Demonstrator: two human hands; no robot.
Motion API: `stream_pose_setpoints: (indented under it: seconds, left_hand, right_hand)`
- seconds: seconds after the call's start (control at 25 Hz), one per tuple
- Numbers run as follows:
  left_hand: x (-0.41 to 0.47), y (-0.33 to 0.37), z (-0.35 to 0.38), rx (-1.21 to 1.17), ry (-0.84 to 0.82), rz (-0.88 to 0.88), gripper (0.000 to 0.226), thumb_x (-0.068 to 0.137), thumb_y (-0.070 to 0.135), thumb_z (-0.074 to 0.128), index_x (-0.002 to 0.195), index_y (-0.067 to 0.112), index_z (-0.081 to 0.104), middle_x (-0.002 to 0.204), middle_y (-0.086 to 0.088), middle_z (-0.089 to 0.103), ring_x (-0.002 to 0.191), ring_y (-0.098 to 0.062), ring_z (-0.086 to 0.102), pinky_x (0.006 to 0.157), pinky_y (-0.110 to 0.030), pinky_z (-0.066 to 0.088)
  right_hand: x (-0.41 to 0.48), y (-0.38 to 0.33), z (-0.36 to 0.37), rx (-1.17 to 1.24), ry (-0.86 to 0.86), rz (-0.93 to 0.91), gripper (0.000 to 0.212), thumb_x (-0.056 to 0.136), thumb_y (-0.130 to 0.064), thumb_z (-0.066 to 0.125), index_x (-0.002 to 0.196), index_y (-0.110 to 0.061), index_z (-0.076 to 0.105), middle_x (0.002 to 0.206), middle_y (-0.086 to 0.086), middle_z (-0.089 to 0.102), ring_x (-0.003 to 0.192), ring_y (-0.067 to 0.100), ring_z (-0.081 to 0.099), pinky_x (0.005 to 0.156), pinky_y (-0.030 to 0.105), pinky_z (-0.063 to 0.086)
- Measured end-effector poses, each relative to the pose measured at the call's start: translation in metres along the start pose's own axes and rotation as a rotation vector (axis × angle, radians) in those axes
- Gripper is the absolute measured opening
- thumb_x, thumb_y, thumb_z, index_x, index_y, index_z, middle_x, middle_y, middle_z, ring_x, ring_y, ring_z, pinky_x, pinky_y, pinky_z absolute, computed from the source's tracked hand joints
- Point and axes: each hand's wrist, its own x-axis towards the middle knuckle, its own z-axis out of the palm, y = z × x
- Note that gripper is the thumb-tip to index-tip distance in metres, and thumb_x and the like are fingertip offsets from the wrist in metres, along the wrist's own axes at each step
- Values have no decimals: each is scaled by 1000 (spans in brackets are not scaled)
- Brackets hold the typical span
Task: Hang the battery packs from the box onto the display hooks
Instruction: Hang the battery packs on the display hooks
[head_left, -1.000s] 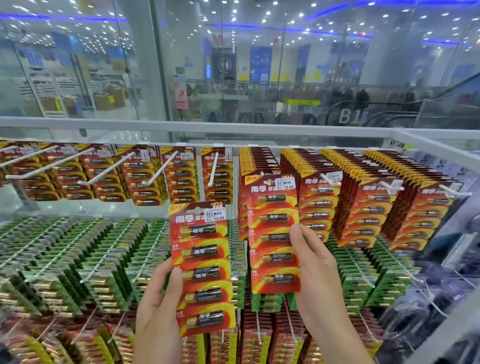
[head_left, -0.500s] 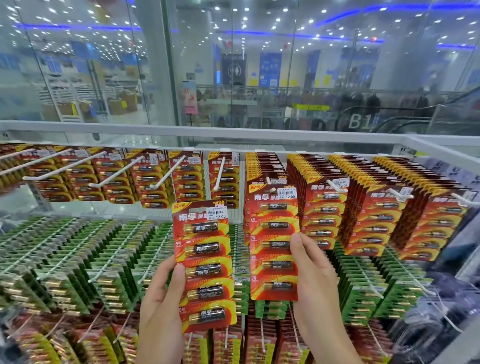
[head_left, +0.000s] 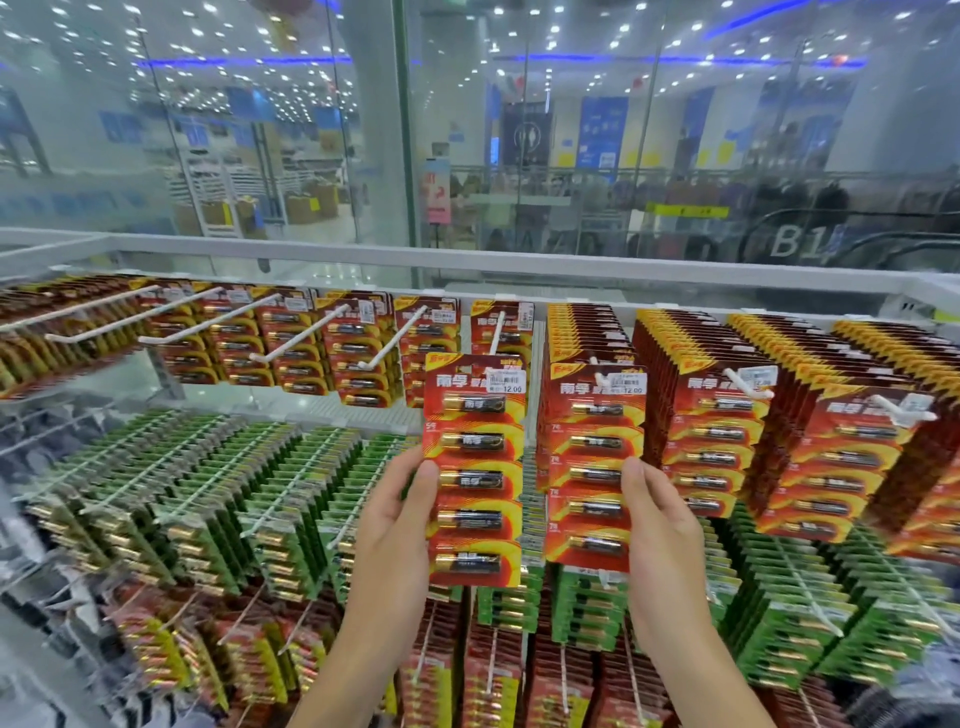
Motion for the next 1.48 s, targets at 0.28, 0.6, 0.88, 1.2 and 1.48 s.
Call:
stream_pose_setpoints:
  seconds: [0.28, 0.6, 0.88, 1.2, 1.48]
  left_hand:
    - [6, -3, -10, -40, -32, -100, 24, 102, 28, 53, 120, 24, 68, 104, -7, 80, 88, -29, 79, 64, -36, 64]
    - [5, -8, -7, -10, -52, -67, 26, 92, 39, 56, 112, 30, 70, 100, -3, 80, 89, -27, 79, 78, -44, 59]
    - [19, -14, 2, 54, -31, -61, 23, 106, 32, 50, 117, 27, 69, 98, -2, 81, 87, -25, 79, 75, -43, 60]
    - [131, -41, 28, 283, -26, 8, 31, 111, 41, 42, 107, 23, 66, 94, 1, 78, 87, -16, 77, 77, -36, 62]
    - [205, -60, 49, 296, 70, 9, 26, 109, 38, 49, 110, 21, 69, 100, 0, 74, 85, -20, 73, 74, -41, 63]
  right_hand:
    - [-4, -1, 4, -29, 13, -42, 14, 105, -31, 52, 95, -35, 61, 67, -35, 68, 61, -20, 62, 52, 2, 47]
    - [-5, 7, 4, -55, 62, -47, 24, 93, -53, 61, 111, -41, 72, 118, -21, 73, 116, 5, 66, 108, 44, 49]
    - [-2, 8, 1, -57, 82, -37, 22, 96, -48, 60, 105, -37, 77, 111, -14, 77, 107, 9, 72, 103, 47, 52]
    - [11, 2, 4, -162, 74, -69, 18, 102, -38, 54, 94, -30, 69, 70, -33, 70, 73, -15, 67, 64, 9, 54]
    - [20, 9, 3, -283, 62, -102, 37, 100, -49, 53, 97, -21, 76, 84, 4, 69, 102, 3, 41, 98, 19, 28]
